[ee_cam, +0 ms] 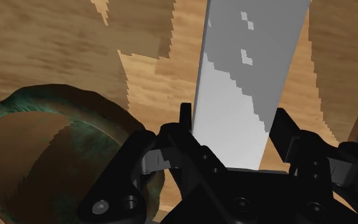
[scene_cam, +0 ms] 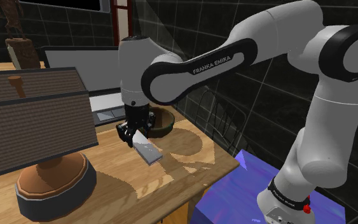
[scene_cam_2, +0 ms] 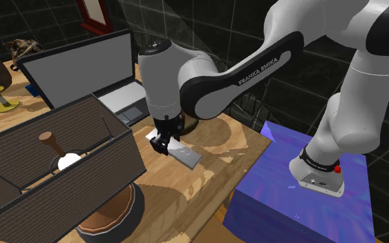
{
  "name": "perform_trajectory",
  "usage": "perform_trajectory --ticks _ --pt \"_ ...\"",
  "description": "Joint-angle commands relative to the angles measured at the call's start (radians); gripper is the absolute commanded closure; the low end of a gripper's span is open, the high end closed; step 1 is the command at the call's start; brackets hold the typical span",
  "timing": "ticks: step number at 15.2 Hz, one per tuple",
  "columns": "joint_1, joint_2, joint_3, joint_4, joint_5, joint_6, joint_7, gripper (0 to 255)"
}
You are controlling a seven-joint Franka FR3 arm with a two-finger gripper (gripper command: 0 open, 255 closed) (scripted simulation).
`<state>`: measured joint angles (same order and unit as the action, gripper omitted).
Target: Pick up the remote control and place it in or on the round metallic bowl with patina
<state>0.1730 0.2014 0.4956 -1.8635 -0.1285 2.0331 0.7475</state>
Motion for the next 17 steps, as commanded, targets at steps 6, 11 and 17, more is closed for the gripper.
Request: perform_trajectory --ticks 6,11,17 --pt "-0.004 -0.03 0.004 0.06 0.019 -0.085 -0.015 255" --pt "-0.004 -0.043 0.006 0.112 0.028 -0.148 -0.022 255" --pt "-0.033 -0.059 -0.011 0.144 0.039 -0.193 -0.074 255"
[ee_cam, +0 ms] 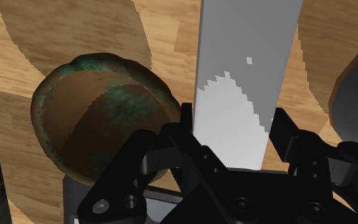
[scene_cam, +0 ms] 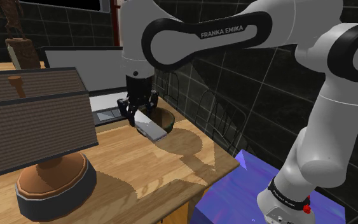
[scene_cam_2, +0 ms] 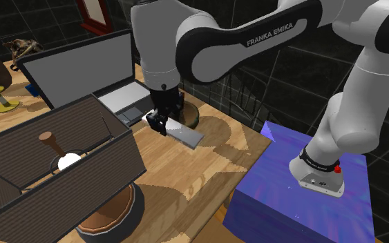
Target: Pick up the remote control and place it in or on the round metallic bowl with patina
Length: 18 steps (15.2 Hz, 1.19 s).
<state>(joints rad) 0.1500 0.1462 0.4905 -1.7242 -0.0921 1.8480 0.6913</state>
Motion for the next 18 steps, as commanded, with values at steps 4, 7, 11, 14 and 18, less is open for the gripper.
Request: perform_trajectory --ticks 4,7,11,14,18 --pt "-0.063 -0.011 -0.044 0.003 0.011 -0.008 -0.111 255" --pt "-0.101 -0.006 -0.072 0.015 0.012 -0.012 -0.177 255" --pt "-0.149 0.015 -0.109 0.047 0.009 -0.021 -0.263 255" --pt "-0.15 0.019 -0.109 0.012 0.007 0.018 -0.261 255" --pt "-0.15 0.027 -0.111 -0.032 0.003 0.069 -0.257 255"
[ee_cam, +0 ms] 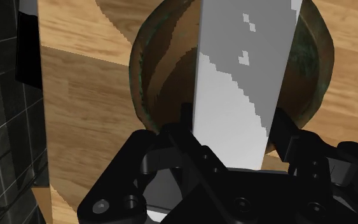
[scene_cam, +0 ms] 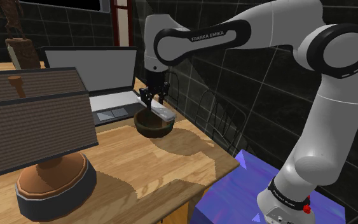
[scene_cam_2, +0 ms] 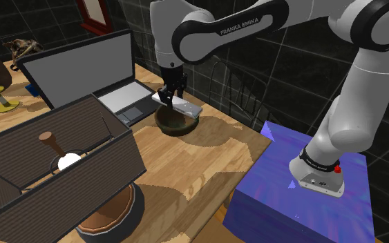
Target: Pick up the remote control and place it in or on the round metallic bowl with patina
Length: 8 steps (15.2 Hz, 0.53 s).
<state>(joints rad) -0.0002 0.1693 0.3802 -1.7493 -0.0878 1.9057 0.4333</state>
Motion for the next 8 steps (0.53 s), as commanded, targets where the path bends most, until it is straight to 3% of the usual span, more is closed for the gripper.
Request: perform_trajectory --ticks 1,8 --pt "0.0 0.006 -0.001 -0.018 -0.003 0.024 0.002 255" --pt "0.001 0.027 -0.003 -0.078 -0.014 0.103 0.011 255"
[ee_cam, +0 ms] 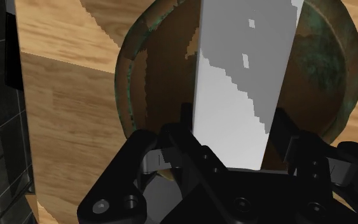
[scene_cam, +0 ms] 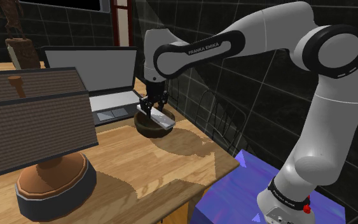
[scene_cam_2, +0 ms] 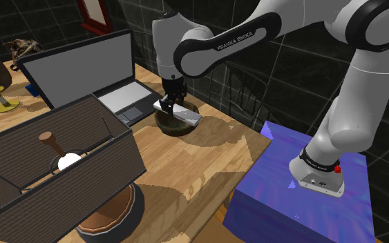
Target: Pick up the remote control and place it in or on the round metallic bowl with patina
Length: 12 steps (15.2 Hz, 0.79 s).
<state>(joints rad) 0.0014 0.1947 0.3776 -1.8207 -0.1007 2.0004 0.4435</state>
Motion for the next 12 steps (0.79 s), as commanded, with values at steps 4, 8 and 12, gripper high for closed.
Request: perform_trajectory --ticks 4,8,12 --pt "0.0 0.002 -0.001 -0.006 -0.001 0.009 0.001 255" --pt "0.0 0.001 0.0 -0.006 -0.001 0.008 0.001 0" --pt "0.0 0.0 0.0 -0.006 -0.001 0.007 0.0 0"
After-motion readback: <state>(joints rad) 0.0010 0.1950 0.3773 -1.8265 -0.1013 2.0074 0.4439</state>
